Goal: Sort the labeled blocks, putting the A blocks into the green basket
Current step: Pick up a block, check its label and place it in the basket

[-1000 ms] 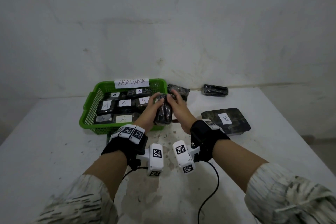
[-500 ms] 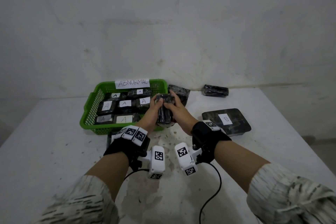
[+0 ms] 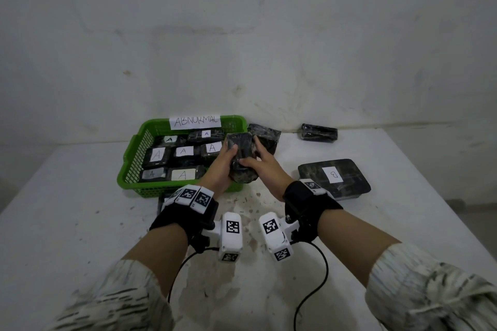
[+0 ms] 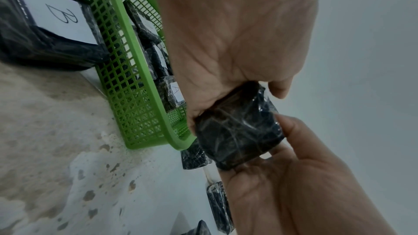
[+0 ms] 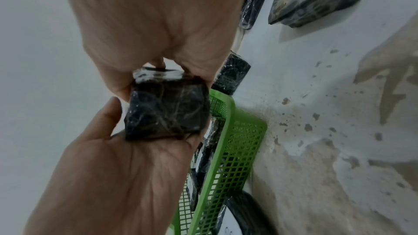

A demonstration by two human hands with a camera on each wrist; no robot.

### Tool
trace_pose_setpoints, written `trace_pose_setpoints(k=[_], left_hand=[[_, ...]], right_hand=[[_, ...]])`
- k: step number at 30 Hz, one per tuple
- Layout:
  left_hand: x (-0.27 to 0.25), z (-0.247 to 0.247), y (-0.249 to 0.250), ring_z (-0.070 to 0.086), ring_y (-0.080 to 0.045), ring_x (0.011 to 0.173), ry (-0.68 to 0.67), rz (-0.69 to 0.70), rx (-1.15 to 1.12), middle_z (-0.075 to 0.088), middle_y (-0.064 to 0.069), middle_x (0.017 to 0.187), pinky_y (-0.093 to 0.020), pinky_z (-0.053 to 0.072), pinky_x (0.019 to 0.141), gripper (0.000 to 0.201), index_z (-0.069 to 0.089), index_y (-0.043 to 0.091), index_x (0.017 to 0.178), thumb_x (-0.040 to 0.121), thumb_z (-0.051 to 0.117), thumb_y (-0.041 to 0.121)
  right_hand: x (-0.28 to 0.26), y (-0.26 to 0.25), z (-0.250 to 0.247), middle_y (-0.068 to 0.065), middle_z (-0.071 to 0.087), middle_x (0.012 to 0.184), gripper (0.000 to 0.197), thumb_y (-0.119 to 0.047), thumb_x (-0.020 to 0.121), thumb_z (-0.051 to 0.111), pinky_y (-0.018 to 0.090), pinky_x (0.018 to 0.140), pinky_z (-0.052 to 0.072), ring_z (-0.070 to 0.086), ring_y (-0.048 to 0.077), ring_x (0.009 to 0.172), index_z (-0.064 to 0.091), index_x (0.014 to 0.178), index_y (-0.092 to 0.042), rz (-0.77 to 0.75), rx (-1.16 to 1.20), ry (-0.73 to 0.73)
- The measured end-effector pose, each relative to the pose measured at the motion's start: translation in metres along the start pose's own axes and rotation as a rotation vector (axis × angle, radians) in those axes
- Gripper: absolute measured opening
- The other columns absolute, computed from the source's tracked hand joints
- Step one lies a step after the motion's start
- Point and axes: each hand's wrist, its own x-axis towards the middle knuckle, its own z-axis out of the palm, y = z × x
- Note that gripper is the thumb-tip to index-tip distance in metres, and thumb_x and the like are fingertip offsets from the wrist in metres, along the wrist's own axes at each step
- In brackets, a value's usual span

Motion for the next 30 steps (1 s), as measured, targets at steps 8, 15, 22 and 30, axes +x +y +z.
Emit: trace_pose_setpoints(k=[8,15,22,30], left_hand=[[0.001,-0.006,-0.007,0.034,-0.024,0.138,0.024,0.005,0.075,0.029,-0.008,0.153,-0.046,0.027,0.115,0.055,0.014,0.026,0.150,0.100,0.036,0.033],[-0.006,0.003,-0.001,0.024,-0.023,0.142,0.032,0.079,0.068,0.018,0.001,0.156,-0.043,0.029,0.113,0.055,0.008,0.037,0.149,0.098,0.025,0.049],[-0.010,-0.002,0.011,0.038,-0.029,0.134,-0.059,-0.093,0.078,0.035,0.000,0.148,-0.053,0.037,0.105,0.072,0.033,0.031,0.144,0.081,0.035,0.066],[-0.005,-0.006,0.005,0.058,-0.029,0.114,-0.003,-0.064,0.207,0.056,-0.007,0.132,-0.048,0.053,0.084,0.047,0.043,0.027,0.137,0.092,0.053,0.035]], right_hand=[[-0.006,0.002,0.003,0.001,0.034,0.153,0.082,-0.021,0.097,0.055,0.023,0.096,0.040,0.041,0.017,0.135,-0.004,0.154,-0.021,-0.010,-0.002,0.024],[-0.006,-0.001,0.006,-0.004,-0.008,0.162,0.083,-0.057,0.091,0.049,0.049,0.120,0.007,-0.007,0.019,0.149,-0.008,0.150,-0.043,-0.067,-0.283,0.036],[-0.004,-0.004,0.003,0.005,0.011,0.158,0.062,-0.055,0.096,0.039,0.047,0.120,0.015,0.012,0.024,0.147,0.015,0.151,-0.039,-0.090,-0.344,0.119],[-0.003,-0.004,0.003,0.001,0.016,0.161,0.080,-0.067,0.088,0.041,0.041,0.120,0.021,0.019,0.019,0.147,0.012,0.153,-0.030,0.008,-0.175,0.078]])
